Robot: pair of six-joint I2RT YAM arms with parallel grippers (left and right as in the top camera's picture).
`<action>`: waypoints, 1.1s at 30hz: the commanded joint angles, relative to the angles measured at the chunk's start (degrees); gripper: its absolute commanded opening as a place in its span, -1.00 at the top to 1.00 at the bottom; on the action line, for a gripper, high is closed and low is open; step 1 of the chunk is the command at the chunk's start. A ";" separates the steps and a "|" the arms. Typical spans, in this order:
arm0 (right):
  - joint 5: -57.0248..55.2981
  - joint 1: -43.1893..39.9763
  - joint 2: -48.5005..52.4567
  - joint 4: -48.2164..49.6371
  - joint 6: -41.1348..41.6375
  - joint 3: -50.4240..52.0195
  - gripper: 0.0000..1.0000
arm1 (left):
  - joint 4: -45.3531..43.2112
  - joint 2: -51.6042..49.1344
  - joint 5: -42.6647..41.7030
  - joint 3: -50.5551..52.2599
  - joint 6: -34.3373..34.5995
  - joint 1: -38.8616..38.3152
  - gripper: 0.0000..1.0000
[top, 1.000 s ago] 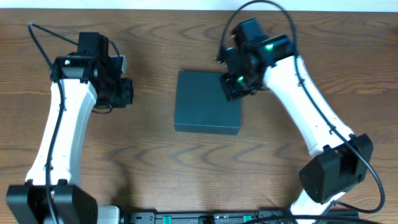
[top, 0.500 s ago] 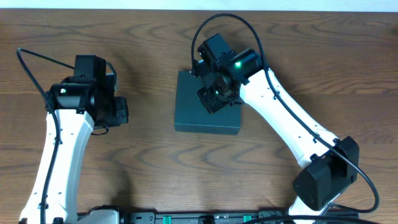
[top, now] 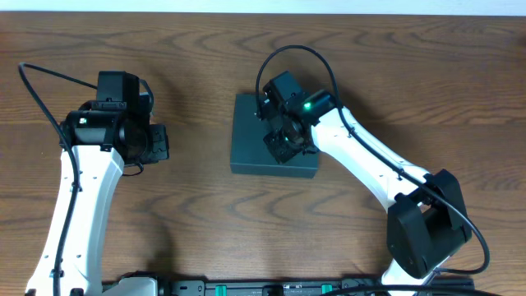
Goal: Pack container
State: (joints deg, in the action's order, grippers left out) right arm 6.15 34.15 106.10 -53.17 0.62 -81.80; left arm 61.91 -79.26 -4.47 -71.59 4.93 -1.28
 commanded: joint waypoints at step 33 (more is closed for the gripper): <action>-0.39 -20.74 -2.40 13.33 -0.24 -9.33 -0.98 | -17.68 0.24 0.70 0.24 -0.26 0.22 -0.82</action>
State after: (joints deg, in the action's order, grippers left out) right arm 6.39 18.94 103.88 -40.29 0.23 -90.19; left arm 46.39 -79.26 -4.25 -71.59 5.34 -1.28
